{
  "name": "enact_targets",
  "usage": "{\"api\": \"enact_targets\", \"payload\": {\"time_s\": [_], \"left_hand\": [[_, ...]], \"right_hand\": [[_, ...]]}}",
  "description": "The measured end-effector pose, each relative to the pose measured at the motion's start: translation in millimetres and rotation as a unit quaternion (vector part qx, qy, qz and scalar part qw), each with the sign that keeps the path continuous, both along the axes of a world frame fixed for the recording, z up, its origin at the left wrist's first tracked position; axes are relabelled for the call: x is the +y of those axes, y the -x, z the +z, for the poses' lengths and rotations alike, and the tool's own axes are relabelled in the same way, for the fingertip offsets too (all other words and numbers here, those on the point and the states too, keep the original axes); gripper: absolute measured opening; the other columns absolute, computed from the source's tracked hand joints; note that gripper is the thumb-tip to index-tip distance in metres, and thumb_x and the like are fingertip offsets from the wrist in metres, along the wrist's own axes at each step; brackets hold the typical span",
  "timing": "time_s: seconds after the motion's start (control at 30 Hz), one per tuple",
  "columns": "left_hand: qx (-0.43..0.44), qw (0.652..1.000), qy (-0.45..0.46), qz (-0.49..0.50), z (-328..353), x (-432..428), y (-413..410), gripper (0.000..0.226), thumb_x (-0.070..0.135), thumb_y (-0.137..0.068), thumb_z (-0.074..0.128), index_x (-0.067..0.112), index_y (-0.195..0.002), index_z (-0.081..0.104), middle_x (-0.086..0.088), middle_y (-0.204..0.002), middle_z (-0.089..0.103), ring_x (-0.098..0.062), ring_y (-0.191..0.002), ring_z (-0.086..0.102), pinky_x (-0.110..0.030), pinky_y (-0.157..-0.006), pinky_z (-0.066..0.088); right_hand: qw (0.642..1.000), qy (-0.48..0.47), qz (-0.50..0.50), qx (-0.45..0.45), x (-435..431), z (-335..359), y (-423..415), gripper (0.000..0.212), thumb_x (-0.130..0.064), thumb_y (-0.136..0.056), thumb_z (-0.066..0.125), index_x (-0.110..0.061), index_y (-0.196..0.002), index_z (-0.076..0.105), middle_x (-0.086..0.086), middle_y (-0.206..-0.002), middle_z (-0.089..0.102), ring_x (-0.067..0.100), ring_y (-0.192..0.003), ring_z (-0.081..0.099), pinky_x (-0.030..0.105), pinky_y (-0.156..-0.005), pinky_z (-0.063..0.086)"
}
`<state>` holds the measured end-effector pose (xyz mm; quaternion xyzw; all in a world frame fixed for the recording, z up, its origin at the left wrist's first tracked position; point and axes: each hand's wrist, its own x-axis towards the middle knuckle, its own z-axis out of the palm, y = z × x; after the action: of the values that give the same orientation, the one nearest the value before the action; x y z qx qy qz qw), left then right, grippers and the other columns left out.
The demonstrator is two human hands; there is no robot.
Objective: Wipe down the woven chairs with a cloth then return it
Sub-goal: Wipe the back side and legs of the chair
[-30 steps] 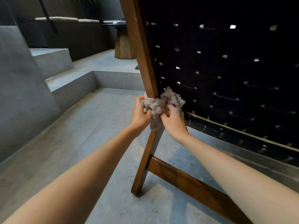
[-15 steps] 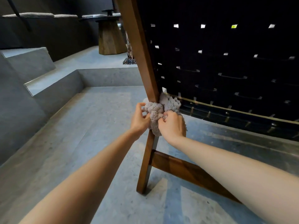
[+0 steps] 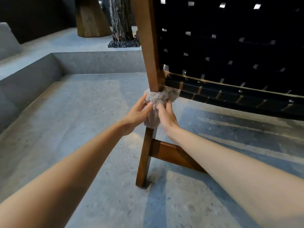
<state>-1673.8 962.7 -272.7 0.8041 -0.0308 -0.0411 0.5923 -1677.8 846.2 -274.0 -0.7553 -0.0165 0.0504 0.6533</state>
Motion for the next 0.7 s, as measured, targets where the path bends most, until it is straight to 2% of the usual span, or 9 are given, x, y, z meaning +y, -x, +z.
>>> {"api": "enact_targets", "payload": {"time_s": [0.1,0.17,0.27,0.33,0.4,0.47,0.53,0.6,0.7], "left_hand": [[-0.025,0.999,0.03,-0.015,2,0,-3,0.05,0.026,-0.102,0.037,0.032,-0.148,0.019,0.01,-0.15,0.028,-0.005,-0.136,0.028,-0.032,-0.109,0.032],[-0.043,0.998,0.039,-0.027,0,1,-9,0.048,0.02,-0.103,0.036,0.031,-0.147,0.025,0.01,-0.146,0.037,-0.005,-0.132,0.038,-0.029,-0.107,0.039],[-0.048,0.997,0.047,-0.029,-8,-1,-19,0.049,0.013,-0.103,0.032,0.028,-0.149,0.022,0.005,-0.134,0.049,0.005,-0.109,0.055,-0.014,-0.088,0.049],[-0.044,0.997,0.051,-0.03,-11,-3,-22,0.049,0.013,-0.104,0.03,0.028,-0.149,0.02,0.007,-0.132,0.049,0.01,-0.104,0.055,-0.01,-0.082,0.048],[-0.038,0.997,0.055,-0.033,-14,-4,-23,0.047,0.015,-0.104,0.029,0.03,-0.148,0.02,0.012,-0.128,0.048,0.013,-0.103,0.052,-0.007,-0.078,0.047],[-0.03,0.997,0.059,-0.034,-13,-4,-22,0.046,0.018,-0.104,0.028,0.03,-0.148,0.02,0.013,-0.127,0.046,0.012,-0.103,0.05,-0.006,-0.077,0.046],[-0.016,0.997,0.058,-0.041,-12,-3,-20,0.046,0.02,-0.104,0.028,0.029,-0.148,0.018,0.009,-0.132,0.043,0.005,-0.11,0.048,-0.01,-0.084,0.044],[0.003,0.998,0.043,-0.048,-14,-3,-14,0.045,0.022,-0.104,0.028,0.028,-0.148,0.018,0.007,-0.134,0.041,-0.004,-0.117,0.045,-0.019,-0.093,0.04],[0.028,0.998,0.031,-0.046,-23,0,1,0.046,0.023,-0.104,0.029,0.028,-0.148,0.018,0.008,-0.134,0.038,-0.006,-0.121,0.04,-0.023,-0.099,0.035]], "right_hand": [[0.999,0.041,0.027,-0.018,-7,-4,-15,0.056,-0.031,-0.101,0.039,-0.031,-0.152,0.015,0.002,-0.151,0.036,0.024,-0.136,0.037,0.041,-0.109,0.032],[0.998,0.053,0.036,-0.026,-10,-7,-24,0.056,-0.03,-0.099,0.042,-0.032,-0.15,0.019,0.002,-0.146,0.042,0.023,-0.131,0.043,0.04,-0.108,0.036],[0.998,0.044,0.035,-0.005,-7,-10,-35,0.051,-0.026,-0.098,0.041,-0.023,-0.147,0.027,0.009,-0.133,0.052,0.023,-0.119,0.049,0.037,-0.097,0.041],[0.998,0.047,0.039,0.008,-4,-10,-38,0.045,-0.025,-0.098,0.038,-0.016,-0.142,0.033,0.008,-0.118,0.052,0.021,-0.106,0.049,0.032,-0.087,0.037],[0.997,0.064,0.043,0.005,-1,-11,-39,0.038,-0.026,-0.099,0.035,-0.011,-0.134,0.038,0.008,-0.111,0.049,0.019,-0.102,0.047,0.032,-0.087,0.037],[0.995,0.092,0.046,0.003,1,-12,-39,0.044,-0.03,-0.1,0.032,-0.006,-0.137,0.038,0.014,-0.122,0.052,0.025,-0.113,0.049,0.039,-0.098,0.04],[0.991,0.126,0.05,0.005,1,-12,-37,0.049,-0.033,-0.1,0.03,-0.004,-0.14,0.035,0.017,-0.134,0.048,0.029,-0.122,0.046,0.043,-0.104,0.038],[0.986,0.153,0.068,0.013,-2,-15,-33,0.052,-0.036,-0.101,0.029,-0.004,-0.141,0.032,0.019,-0.138,0.045,0.03,-0.125,0.044,0.045,-0.106,0.036],[0.975,0.185,0.116,0.04,-5,-27,-15,0.054,-0.037,-0.103,0.025,-0.006,-0.147,0.023,0.017,-0.149,0.035,0.029,-0.136,0.035,0.043,-0.112,0.03]]}}
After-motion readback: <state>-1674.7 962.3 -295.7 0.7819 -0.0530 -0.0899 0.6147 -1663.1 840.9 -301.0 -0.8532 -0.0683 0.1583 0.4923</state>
